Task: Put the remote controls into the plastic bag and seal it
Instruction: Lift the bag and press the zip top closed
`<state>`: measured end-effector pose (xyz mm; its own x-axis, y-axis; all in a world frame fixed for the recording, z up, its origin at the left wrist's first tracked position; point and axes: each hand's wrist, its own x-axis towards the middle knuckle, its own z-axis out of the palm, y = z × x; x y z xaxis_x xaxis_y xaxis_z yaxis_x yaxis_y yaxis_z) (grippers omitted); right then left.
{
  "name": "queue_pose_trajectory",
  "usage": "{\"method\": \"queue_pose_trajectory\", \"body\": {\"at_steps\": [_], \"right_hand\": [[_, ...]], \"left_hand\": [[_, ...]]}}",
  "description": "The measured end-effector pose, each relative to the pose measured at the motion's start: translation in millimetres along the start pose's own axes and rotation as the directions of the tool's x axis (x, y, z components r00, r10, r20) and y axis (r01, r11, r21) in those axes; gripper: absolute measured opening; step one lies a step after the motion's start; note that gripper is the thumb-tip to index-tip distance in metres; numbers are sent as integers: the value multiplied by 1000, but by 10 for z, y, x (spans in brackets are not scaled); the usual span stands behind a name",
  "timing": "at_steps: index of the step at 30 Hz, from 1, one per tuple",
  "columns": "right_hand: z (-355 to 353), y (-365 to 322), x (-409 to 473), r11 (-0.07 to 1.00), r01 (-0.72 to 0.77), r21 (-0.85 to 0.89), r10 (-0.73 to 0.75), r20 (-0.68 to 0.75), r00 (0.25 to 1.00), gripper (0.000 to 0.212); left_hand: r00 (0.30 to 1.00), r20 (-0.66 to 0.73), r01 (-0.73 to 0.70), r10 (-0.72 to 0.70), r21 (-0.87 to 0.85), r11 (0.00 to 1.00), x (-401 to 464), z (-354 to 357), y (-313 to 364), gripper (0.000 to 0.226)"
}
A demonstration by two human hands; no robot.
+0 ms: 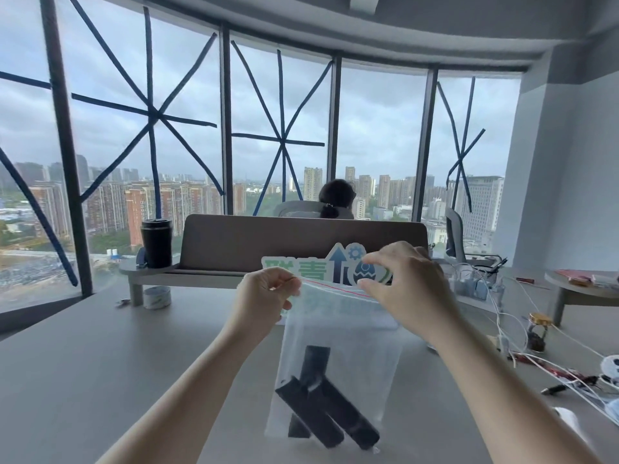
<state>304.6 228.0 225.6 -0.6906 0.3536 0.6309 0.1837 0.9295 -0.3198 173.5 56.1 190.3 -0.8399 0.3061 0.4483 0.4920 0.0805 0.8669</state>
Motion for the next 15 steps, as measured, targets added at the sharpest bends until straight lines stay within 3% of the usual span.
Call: {"method": "queue_pose_trajectory", "body": {"at_steps": [3,6,9,15], "right_hand": [[93,-284,31,987,124,106,-132,73,989,29],[167,-350,162,985,66,162,-84,111,990,10],[159,-351,268,977,4,212,-41,173,984,5],[63,-359,361,961,4,277,-74,244,967,13]], "left_hand": [[998,18,-58,57,26,998,-15,113,118,14],[995,32,-97,96,25,995,-14,113,196,13],[993,39,-116,114,52,992,-11,80,244,13],[988,38,-151,148,87,985,7,49,322,14]]}}
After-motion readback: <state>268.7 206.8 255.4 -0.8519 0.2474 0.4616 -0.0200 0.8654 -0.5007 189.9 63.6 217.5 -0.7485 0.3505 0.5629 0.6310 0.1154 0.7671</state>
